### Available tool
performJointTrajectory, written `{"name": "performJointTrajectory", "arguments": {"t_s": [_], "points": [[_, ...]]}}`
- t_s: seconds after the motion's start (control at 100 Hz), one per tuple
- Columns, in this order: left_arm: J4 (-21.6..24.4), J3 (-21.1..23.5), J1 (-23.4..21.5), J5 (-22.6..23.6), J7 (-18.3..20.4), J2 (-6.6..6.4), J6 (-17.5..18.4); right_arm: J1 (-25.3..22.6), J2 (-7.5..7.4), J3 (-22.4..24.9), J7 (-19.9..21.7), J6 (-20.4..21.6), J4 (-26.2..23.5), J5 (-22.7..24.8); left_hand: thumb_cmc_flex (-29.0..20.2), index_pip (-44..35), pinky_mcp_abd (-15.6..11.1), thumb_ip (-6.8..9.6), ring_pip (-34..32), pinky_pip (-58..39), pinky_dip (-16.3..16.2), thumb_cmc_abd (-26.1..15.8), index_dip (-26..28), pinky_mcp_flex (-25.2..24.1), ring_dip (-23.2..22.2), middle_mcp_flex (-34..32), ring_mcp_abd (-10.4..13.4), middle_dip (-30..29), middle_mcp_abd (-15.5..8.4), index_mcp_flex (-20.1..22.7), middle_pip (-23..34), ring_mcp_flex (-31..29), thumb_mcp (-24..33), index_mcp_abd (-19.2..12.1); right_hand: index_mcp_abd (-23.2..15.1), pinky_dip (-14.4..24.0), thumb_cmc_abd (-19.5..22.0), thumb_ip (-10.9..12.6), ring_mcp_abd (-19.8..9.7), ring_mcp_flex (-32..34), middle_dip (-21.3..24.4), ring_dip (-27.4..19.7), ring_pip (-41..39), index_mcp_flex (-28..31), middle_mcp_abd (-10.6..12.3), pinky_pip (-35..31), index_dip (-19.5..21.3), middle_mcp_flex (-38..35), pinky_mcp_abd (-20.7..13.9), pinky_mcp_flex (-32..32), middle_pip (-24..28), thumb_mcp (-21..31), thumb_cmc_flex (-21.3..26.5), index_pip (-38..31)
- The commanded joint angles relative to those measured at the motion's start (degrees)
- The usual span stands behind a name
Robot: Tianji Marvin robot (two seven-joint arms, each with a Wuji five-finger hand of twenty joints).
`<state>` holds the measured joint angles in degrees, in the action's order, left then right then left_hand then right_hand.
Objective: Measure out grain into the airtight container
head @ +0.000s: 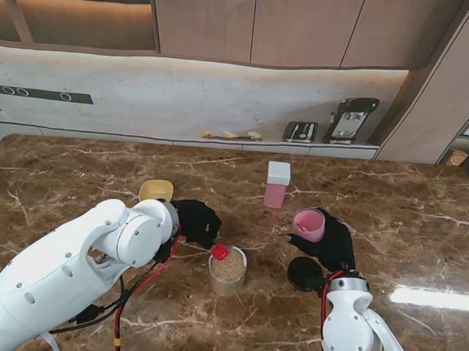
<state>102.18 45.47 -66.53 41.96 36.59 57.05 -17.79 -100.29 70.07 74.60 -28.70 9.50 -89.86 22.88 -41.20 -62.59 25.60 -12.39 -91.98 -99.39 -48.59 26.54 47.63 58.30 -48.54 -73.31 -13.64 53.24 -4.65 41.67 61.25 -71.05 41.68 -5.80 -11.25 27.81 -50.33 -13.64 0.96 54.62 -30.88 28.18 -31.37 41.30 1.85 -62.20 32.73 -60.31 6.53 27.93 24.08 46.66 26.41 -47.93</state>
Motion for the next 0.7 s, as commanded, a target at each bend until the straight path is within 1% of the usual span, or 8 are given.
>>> {"name": "performJointTrajectory", "arguments": {"t_s": [0.0, 0.39, 0.69], "points": [[-0.51, -0.35, 0.30, -0.74, 0.37, -0.02, -0.36, -0.50, 0.15, -0.03, 0.71, -0.10, 0.02, -0.20, -0.49, -2.49, -1.60, 0.58, -4.91, -8.47, 0.78, -0.37, 0.57, 2.90, 0.56, -4.52, 1.24, -0.27, -3.81, 2.30, 2.90, -1.66, 5.14, -4.47, -5.37, -0.09, 11.05, -3.37, -1.29, -1.05, 0.72, 0.48, 0.23, 3.83, 1.68, 0.70, 0.09, 0.22, -0.64, -0.34, 0.24, 8.08, 1.71, -3.39], [-1.11, -2.75, 2.14, -1.05, 0.62, -0.05, -0.82, -0.51, 0.20, 0.13, 0.82, 0.32, 0.15, -0.73, -0.27, -2.35, -1.68, 0.57, -4.96, -8.58, 1.01, -0.34, 0.65, 2.90, 0.62, -4.51, 1.39, -0.34, -3.99, 2.43, 2.90, -1.66, 5.22, -4.65, -5.33, 0.08, 11.07, -3.43, -1.21, -1.18, 0.75, 0.49, 0.37, 3.58, 1.64, 0.89, 0.03, 0.44, -0.56, -0.46, 0.15, 7.99, 1.58, -3.28], [-2.03, -4.83, 3.65, -2.60, 0.46, -0.04, -1.71, -0.54, 0.23, 0.28, 0.66, 0.57, 0.34, -0.76, -0.38, -2.29, -1.73, 0.55, -4.97, -8.61, 1.15, -0.41, 0.67, 2.89, 0.66, -4.51, 1.36, -0.40, -3.96, 2.30, 2.91, -1.66, 5.18, -4.51, -5.45, 0.24, 11.08, -3.40, -1.21, -1.29, 0.76, 0.52, 0.41, 3.49, 1.66, 1.02, 0.03, 0.56, -0.36, -0.71, 0.10, 8.09, 1.61, -3.22]]}}
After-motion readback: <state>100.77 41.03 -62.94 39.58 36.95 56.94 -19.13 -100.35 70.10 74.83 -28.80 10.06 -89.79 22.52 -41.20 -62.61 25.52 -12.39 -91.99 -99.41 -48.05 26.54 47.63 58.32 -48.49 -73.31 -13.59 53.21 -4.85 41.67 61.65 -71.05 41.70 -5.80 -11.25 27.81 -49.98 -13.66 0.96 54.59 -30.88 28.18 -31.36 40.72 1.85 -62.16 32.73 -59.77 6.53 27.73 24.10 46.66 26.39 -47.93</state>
